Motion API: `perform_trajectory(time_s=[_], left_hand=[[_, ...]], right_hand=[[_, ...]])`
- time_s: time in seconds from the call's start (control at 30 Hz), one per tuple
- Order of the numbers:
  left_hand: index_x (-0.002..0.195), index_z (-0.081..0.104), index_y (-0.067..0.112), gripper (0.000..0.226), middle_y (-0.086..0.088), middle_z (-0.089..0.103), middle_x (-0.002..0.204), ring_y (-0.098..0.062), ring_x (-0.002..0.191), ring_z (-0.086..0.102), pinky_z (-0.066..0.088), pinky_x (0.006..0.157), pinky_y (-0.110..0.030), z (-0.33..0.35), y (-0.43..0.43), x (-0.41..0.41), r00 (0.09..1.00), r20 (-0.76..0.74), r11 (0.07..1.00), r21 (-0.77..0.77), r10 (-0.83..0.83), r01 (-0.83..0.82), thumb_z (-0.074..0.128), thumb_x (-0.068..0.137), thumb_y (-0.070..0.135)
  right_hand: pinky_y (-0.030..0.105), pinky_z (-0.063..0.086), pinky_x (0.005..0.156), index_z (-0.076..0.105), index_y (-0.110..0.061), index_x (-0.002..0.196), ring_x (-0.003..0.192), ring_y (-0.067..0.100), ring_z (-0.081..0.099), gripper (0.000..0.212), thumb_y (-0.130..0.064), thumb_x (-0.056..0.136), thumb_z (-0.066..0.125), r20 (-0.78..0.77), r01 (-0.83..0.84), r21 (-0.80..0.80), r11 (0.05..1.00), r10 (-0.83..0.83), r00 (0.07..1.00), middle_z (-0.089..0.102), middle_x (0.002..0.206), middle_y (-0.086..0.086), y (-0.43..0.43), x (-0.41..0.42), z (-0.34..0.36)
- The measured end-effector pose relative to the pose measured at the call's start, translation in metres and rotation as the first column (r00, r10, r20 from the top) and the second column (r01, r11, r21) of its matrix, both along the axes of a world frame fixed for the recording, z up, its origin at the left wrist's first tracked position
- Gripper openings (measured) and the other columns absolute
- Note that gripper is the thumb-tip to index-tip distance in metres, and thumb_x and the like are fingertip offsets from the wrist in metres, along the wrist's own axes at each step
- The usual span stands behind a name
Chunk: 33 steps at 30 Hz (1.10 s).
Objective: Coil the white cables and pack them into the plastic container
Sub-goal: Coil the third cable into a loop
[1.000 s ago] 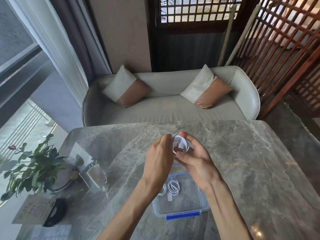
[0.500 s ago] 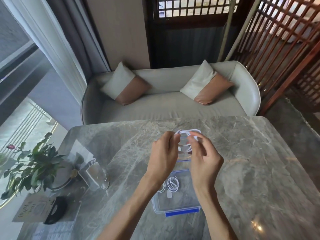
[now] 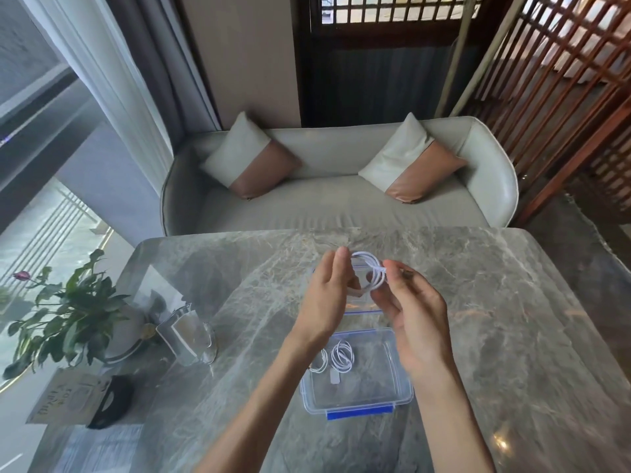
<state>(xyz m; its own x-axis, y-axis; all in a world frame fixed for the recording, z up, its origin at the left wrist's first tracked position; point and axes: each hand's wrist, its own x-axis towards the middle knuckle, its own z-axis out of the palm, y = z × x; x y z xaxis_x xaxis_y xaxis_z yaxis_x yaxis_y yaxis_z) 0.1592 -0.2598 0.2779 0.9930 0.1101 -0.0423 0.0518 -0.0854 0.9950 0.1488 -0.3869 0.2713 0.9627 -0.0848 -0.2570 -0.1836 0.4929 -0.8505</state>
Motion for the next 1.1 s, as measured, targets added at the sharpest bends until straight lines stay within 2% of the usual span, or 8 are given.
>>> perform_trajectory(time_s=[0.13,0.23,0.4,0.6,0.8,0.9,0.97,1.1], left_hand=[[0.111,0.043,0.016,0.012,0.008,0.049,0.082,-0.001,0.068,0.049,0.043,0.066,-0.018,-0.006,0.011,-0.001,0.976,0.138,0.958,0.254,-0.169,0.130,0.033,0.105,0.019],[0.127,0.036,0.013,0.036,0.002,0.049,0.089,0.001,0.071,0.049,0.045,0.065,-0.016,-0.003,0.023,-0.001,0.947,0.093,0.936,0.206,-0.308,0.285,0.030,0.098,-0.008],[0.132,0.036,0.007,0.047,-0.001,0.041,0.101,0.003,0.076,0.043,0.040,0.075,-0.011,-0.016,0.035,0.001,0.932,0.058,0.914,0.226,-0.359,0.338,0.029,0.092,-0.018],[0.122,0.036,0.013,0.050,-0.003,0.043,0.100,-0.012,0.086,0.044,0.048,0.077,-0.021,-0.049,0.041,-0.002,0.886,-0.086,0.890,-0.006,-0.455,0.456,0.032,0.087,-0.023],[0.136,0.041,0.023,0.046,0.003,0.057,0.110,-0.010,0.100,0.061,0.048,0.087,-0.023,-0.119,0.052,-0.001,0.833,-0.385,0.917,-0.121,-0.397,0.381,0.060,0.094,0.020],[0.134,0.045,0.009,0.041,-0.015,0.057,0.118,-0.015,0.095,0.059,0.046,0.081,-0.016,-0.162,0.047,-0.003,0.884,-0.457,0.983,0.094,-0.098,0.158,0.055,0.095,0.008],[0.133,0.046,0.003,0.042,-0.023,0.052,0.127,-0.026,0.111,0.054,0.043,0.092,-0.024,-0.190,0.044,-0.010,0.875,-0.465,0.946,0.322,0.133,0.027,0.049,0.091,0.000],[0.150,0.023,0.007,0.067,-0.025,0.035,0.144,-0.044,0.132,0.036,0.029,0.110,-0.047,-0.236,0.037,-0.026,0.750,-0.606,0.851,0.512,0.264,0.114,0.052,0.090,0.011]], right_hand=[[0.023,0.059,0.074,0.077,-0.017,0.092,0.089,0.015,0.073,0.010,-0.016,0.092,0.068,0.095,0.032,-0.104,0.994,-0.022,0.995,0.078,0.096,0.007,-0.004,-0.002,-0.001],[0.020,0.057,0.078,0.075,-0.016,0.099,0.094,0.022,0.074,0.011,-0.013,0.092,0.068,0.123,-0.032,-0.265,0.964,0.067,0.990,0.078,0.102,0.008,-0.006,-0.006,-0.008],[0.029,0.056,0.091,0.074,-0.020,0.106,0.101,0.013,0.073,0.027,-0.039,0.088,0.069,0.064,-0.274,-0.426,0.862,0.331,0.941,0.078,0.104,-0.001,-0.011,-0.008,-0.012],[0.025,0.055,0.080,0.062,-0.031,0.106,0.080,0.010,0.073,0.029,-0.012,0.088,0.073,-0.108,-0.352,-0.595,0.722,0.363,0.926,0.078,0.085,-0.003,-0.015,0.002,-0.039],[0.016,0.057,0.063,0.072,-0.005,0.107,0.065,0.006,0.071,0.021,0.004,0.089,0.066,-0.399,-0.469,-0.248,0.848,0.352,0.847,0.076,0.077,0.002,-0.024,0.011,-0.107],[0.013,0.056,0.057,0.067,-0.001,0.112,0.061,0.007,0.066,0.021,0.005,0.093,0.061,-0.585,-0.328,-0.091,0.940,0.216,0.782,0.068,0.076,0.004,-0.033,0.006,-0.163],[0.013,0.056,0.054,0.066,-0.004,0.103,0.062,0.009,0.064,0.013,0.003,0.096,0.058,-0.711,-0.208,0.007,0.978,0.151,0.687,0.068,0.073,0.005,-0.039,0.004,-0.200],[0.016,0.056,0.047,0.057,-0.007,0.081,0.070,0.011,0.059,0.020,0.006,0.096,0.055,-0.848,0.077,0.101,0.992,0.045,0.528,0.068,0.056,0.004,-0.038,-0.004,-0.258]])
